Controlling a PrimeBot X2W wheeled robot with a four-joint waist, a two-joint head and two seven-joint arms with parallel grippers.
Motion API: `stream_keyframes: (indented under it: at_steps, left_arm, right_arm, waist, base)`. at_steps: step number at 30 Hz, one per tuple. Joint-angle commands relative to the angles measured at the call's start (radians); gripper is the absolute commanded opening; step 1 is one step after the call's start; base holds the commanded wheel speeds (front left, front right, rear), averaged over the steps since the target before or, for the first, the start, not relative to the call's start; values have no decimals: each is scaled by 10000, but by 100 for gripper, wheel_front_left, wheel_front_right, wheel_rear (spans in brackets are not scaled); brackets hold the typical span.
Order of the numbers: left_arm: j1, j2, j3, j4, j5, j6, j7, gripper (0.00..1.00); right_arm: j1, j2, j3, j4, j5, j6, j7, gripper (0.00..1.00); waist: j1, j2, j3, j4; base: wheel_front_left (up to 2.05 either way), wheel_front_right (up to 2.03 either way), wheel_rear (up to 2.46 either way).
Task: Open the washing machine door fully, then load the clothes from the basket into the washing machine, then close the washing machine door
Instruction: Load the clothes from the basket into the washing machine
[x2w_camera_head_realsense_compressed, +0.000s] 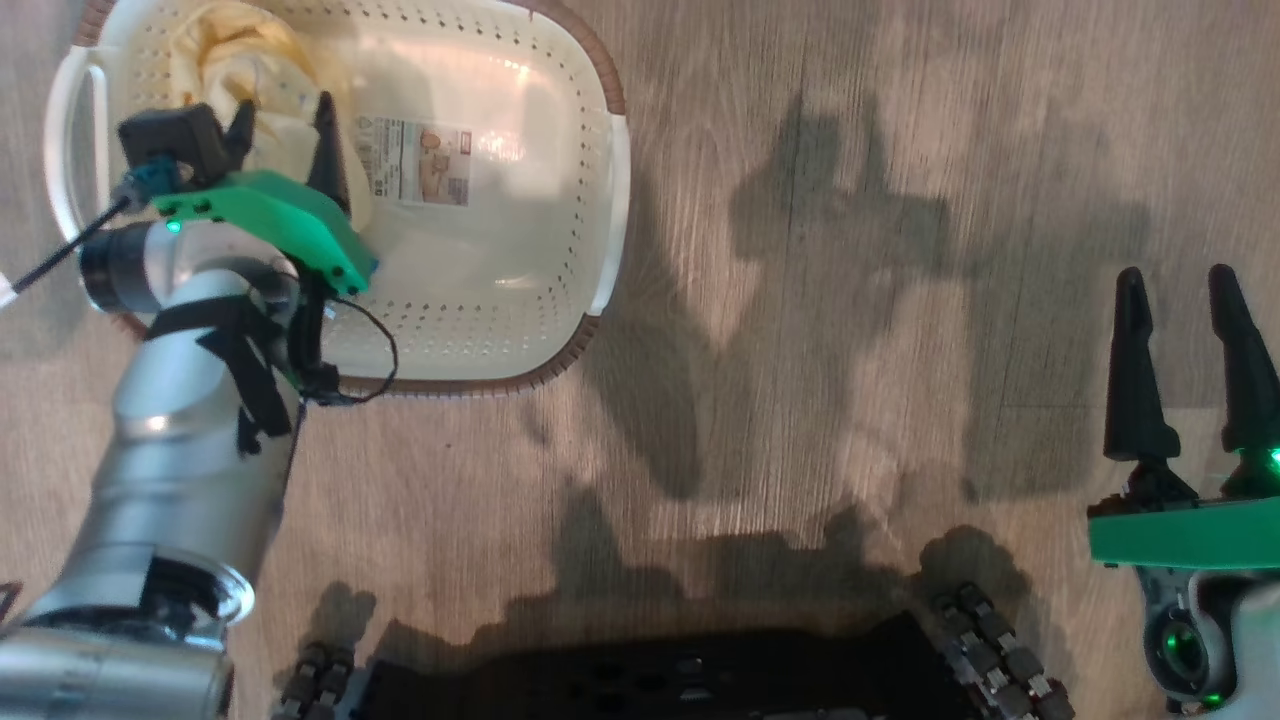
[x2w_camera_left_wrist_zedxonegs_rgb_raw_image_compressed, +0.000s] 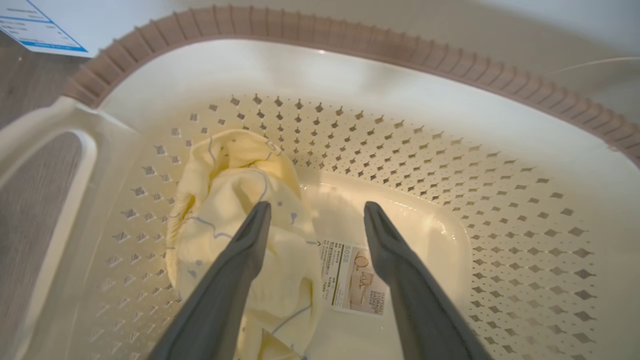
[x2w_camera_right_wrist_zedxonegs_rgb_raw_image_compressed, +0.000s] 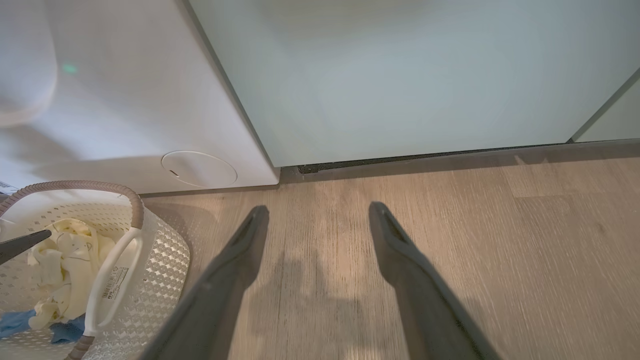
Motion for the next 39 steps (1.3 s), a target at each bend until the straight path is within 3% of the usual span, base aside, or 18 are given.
stream_keyframes:
  at_steps: [1,13,25,26,27,28,29,30,39]
  left_arm:
    - [4,474,301,198,87,-33,-61,100]
    - [-1453,783,259,2751,-42,-555,276,100]
    - [-1948,887,269,3399,-307,-566,964,100]
    - [-1947,895,279,3423,-343,-571,1042,88]
    - [-1931,890,270,3443,-359,-571,1113,67]
    - [-1921,872,268,3459,-382,-561,1171,43]
    - [-1916,873,238,3470,-373,-552,1192,8]
    - [-1915,871,223,3479,-379,-560,1191,0]
    - [-1949,715,-41,3503,-295,-632,501,0]
  right_arm:
    - [210,-143,168,-288,59,-29,-102,100]
    - [173,-143,420,-373,151,-29,-107,100]
    - [240,-143,397,-449,209,-29,-89,100]
    - [238,-143,410,-460,211,-29,-84,100]
    - [236,-143,417,-472,216,-29,-81,100]
    - [235,-143,418,-483,216,-29,-74,100]
    - [233,-143,416,-496,216,-29,-66,100]
    - [231,-143,413,-508,224,-29,-61,100]
    - [219,-143,253,-583,231,-29,-30,100]
  waist:
    - [-1,0,158,-35]
    - [-1,0,629,-357]
    - [-1,0,836,-549]
    - [-1,0,844,-556]
    - [-1,0,845,-557]
    - [-1,0,845,-554]
    - [-1,0,847,-552]
    - [-1,0,846,-546]
    - [-1,0,721,-227]
  base:
    - [0,0,0]
    - [0,0,0]
    - [0,0,0]
    - [0,0,0]
    - [0,0,0]
    - [0,0,0]
    - [0,0,0]
    - [0,0,0]
    - [0,0,0]
